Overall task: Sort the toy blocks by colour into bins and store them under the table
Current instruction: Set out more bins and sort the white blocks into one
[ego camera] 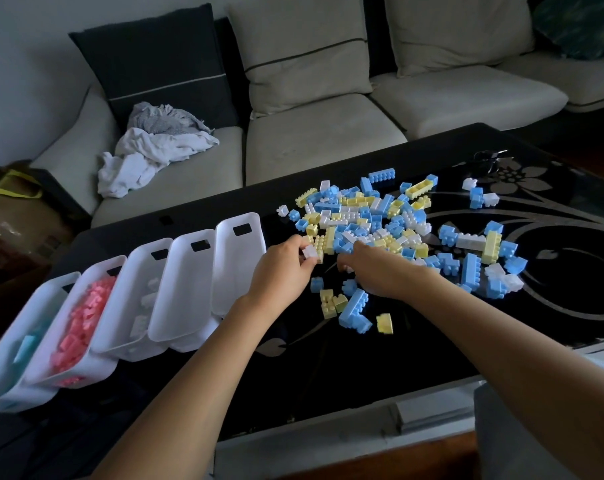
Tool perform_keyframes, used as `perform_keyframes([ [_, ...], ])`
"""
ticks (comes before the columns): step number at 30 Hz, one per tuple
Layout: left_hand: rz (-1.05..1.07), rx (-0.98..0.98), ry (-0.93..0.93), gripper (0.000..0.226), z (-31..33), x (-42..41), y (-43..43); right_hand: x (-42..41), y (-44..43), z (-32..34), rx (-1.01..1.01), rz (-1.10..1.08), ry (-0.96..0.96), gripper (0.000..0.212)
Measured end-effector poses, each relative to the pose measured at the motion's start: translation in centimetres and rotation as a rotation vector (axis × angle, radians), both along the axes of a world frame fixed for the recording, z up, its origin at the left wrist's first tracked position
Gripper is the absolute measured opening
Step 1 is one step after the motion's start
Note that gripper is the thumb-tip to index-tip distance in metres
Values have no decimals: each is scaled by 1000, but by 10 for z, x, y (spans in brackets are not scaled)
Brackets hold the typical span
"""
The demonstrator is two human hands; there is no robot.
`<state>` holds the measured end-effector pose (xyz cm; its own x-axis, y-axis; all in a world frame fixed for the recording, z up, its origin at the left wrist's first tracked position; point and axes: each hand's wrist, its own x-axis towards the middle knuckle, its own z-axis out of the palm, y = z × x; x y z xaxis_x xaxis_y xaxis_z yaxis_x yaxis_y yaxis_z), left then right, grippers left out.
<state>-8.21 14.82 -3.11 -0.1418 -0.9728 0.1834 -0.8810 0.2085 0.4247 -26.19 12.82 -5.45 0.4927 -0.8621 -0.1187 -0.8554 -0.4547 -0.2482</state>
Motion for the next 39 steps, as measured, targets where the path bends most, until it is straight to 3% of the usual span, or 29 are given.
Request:
perform_keyframes([
  [4, 21, 8, 41, 29, 4, 7, 3, 0, -7, -4, -14, -129, -204, 20],
  [8, 47, 30, 173, 23, 13, 20, 4, -2, -11, 7, 105, -318, -687, 14],
  [12, 105, 40, 382, 14, 31, 37, 9, 0, -7, 26, 672, -390, -1473, 12],
  [15, 184, 47, 576, 13, 44, 64, 16, 23, -4, 33, 1038, -354, -1712, 14],
  [20, 417, -24, 722, 13, 50, 130, 28, 92, -5, 53, 1246, -300, -1634, 14],
  [24, 638, -34, 628, 14, 42, 186, 34, 170, -5, 74, 1325, -278, -1535, 11],
  [25, 657, -19, 621, 11, 39, 194, 35, 189, -6, 76, 1334, -269, -1501, 9],
  [27, 662, 15, 626, 30, 32, 208, 39, 226, -7, 81, 1375, -260, -1440, 7],
  [29, 687, 86, 551, 26, 26, 214, 43, 252, -6, 84, 1416, -290, -1438, 7],
  [31, 707, 143, 478, 22, 23, 218, 46, 271, -6, 84, 1448, -331, -1450, 14],
  [36, 691, 146, 375, 16, 25, 221, 47, 290, -12, 86, 1351, -316, -1324, 57],
  [39, 650, 140, 495, 29, 29, 221, 48, 280, -11, 92, 1268, -214, -1300, 53],
])
